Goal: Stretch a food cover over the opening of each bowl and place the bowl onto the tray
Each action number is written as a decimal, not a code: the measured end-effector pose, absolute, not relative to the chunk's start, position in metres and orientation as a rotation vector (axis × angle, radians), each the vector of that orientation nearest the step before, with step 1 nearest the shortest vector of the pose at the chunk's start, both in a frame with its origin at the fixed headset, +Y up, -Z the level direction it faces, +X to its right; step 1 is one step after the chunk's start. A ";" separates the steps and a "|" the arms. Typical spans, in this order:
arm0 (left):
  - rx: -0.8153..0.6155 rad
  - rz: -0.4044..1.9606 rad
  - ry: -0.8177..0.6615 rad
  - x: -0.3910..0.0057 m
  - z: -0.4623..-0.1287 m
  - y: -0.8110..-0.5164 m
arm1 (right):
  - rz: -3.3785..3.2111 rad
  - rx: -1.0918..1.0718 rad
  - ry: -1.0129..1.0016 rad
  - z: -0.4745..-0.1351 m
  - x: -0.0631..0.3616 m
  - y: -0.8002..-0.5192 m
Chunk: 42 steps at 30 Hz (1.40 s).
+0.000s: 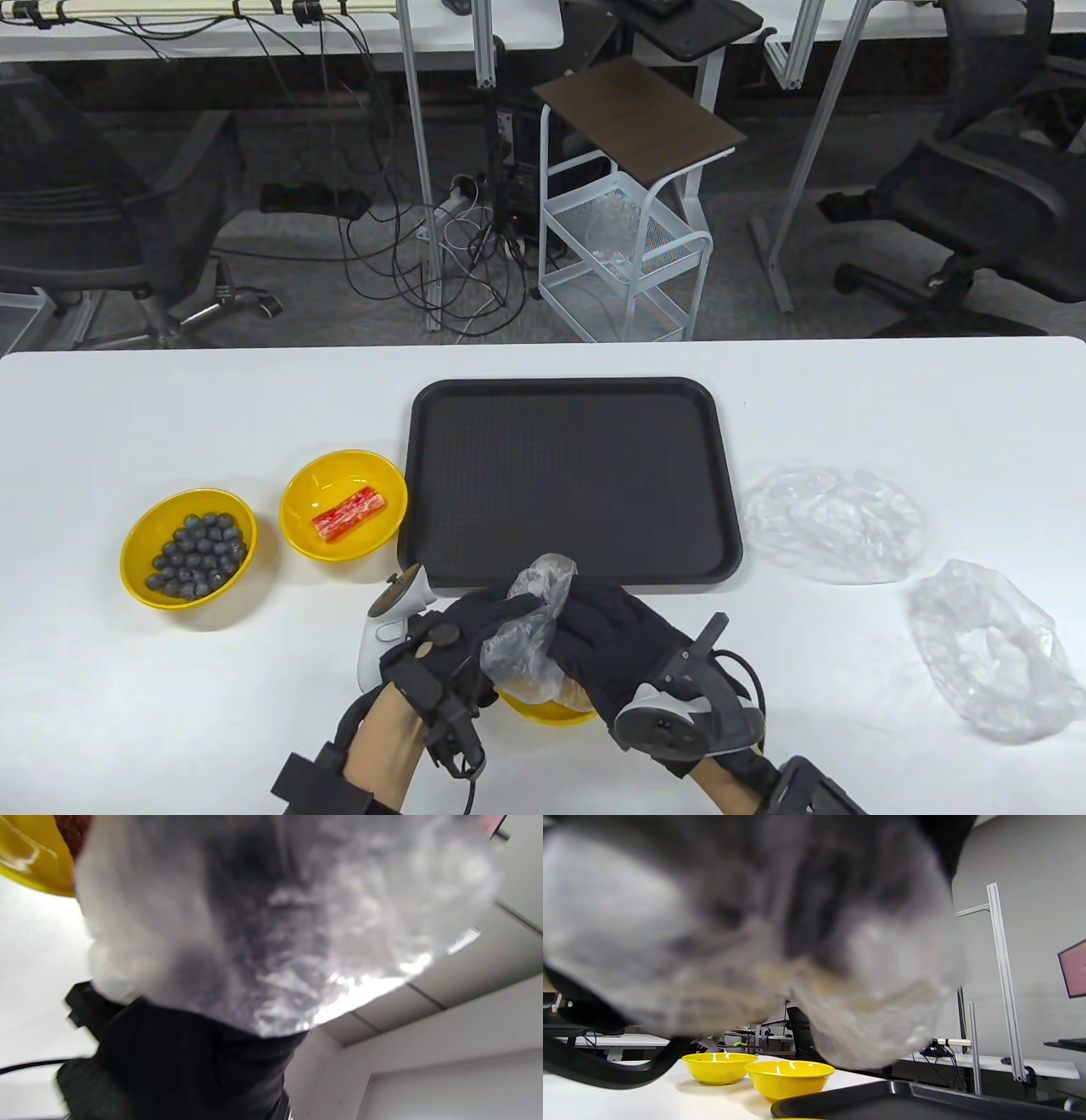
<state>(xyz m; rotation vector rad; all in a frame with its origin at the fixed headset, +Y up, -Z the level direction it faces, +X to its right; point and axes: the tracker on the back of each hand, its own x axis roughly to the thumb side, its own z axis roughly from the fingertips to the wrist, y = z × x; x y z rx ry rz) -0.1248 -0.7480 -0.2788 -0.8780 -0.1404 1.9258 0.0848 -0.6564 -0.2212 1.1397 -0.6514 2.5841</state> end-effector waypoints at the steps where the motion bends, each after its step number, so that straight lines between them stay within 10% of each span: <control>1: -0.844 1.924 -0.131 -0.125 -0.280 -0.748 | 2.565 1.126 -0.627 -0.222 0.088 -0.657; 12: -0.618 1.945 -0.131 -0.142 -0.282 -0.739 | 2.094 0.807 -0.338 -0.242 0.135 -0.658; 21: -0.675 2.051 -0.435 -0.133 -0.278 -0.721 | 1.837 0.291 -0.258 -0.265 0.176 -0.678; 32: -0.692 2.017 -0.516 -0.116 -0.274 -0.716 | 1.698 0.701 0.315 -0.263 0.110 -0.702; 42: -0.314 1.721 -0.333 -0.127 -0.267 -0.708 | 1.811 0.467 0.051 -0.257 0.123 -0.699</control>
